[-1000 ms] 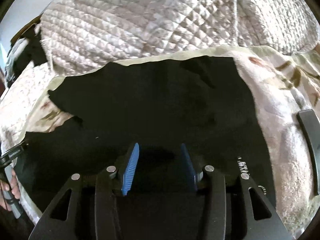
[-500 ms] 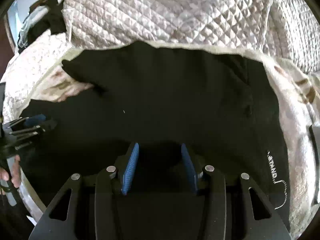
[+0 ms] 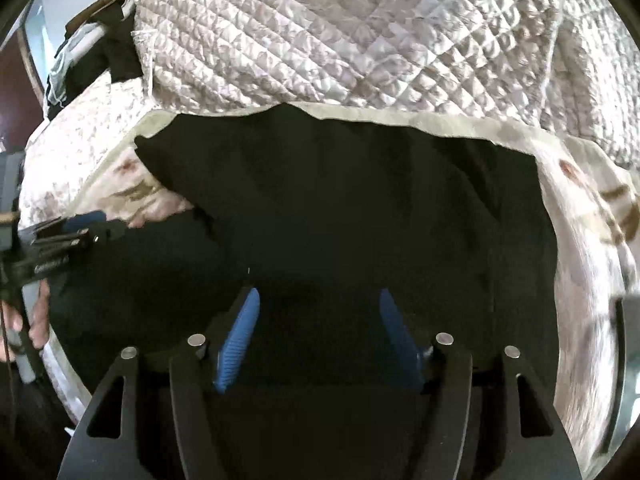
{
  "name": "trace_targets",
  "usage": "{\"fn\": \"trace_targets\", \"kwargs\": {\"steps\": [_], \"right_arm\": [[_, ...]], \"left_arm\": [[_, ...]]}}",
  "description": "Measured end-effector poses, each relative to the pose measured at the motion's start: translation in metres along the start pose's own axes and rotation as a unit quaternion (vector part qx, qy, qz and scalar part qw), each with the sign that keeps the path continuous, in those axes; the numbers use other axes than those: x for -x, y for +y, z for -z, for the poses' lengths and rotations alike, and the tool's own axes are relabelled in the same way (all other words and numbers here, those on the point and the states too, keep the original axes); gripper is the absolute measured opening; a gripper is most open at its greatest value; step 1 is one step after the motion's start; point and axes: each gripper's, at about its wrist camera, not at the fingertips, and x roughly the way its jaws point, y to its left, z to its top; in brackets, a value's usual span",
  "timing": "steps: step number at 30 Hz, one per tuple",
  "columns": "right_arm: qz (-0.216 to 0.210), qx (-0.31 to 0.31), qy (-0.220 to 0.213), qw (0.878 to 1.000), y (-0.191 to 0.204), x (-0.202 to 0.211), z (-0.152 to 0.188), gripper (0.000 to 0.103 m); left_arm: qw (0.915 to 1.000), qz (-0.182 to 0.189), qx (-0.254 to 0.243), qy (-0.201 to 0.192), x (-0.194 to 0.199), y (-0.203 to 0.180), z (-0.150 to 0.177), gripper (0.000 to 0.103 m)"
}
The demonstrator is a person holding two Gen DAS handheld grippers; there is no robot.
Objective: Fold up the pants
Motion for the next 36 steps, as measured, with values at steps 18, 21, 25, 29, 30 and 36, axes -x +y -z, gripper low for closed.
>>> {"fn": "trace_targets", "kwargs": {"steps": [18,21,25,29,30,36], "right_arm": [[-0.005,0.044,0.031,0.999,-0.057,-0.111,-0.108,0.065],[-0.001,0.044,0.034,0.998,-0.062,-0.13,-0.12,0.065],[0.009,0.068,0.052,0.996,-0.063,-0.154,-0.128,0.067],[0.027,0.095,0.053,0.994,-0.058,-0.155,-0.13,0.058],[0.045,0.105,0.049,0.992,-0.056,-0.154,-0.13,0.034],[0.051,0.116,0.022,0.992,-0.04,-0.121,-0.133,0.008]], "left_arm": [[0.9992,0.028,-0.011,0.025,-0.127,-0.009,-0.126,0.076],[0.9991,0.027,-0.008,0.031,-0.145,-0.012,-0.131,0.076],[0.9994,0.021,-0.014,0.024,-0.158,-0.016,-0.13,0.078],[0.9995,0.015,-0.023,0.017,-0.162,-0.021,-0.13,0.059],[0.9992,0.005,-0.036,0.014,-0.163,-0.025,-0.129,0.039],[0.9988,0.001,-0.047,0.008,-0.149,-0.039,-0.129,0.003]]}}
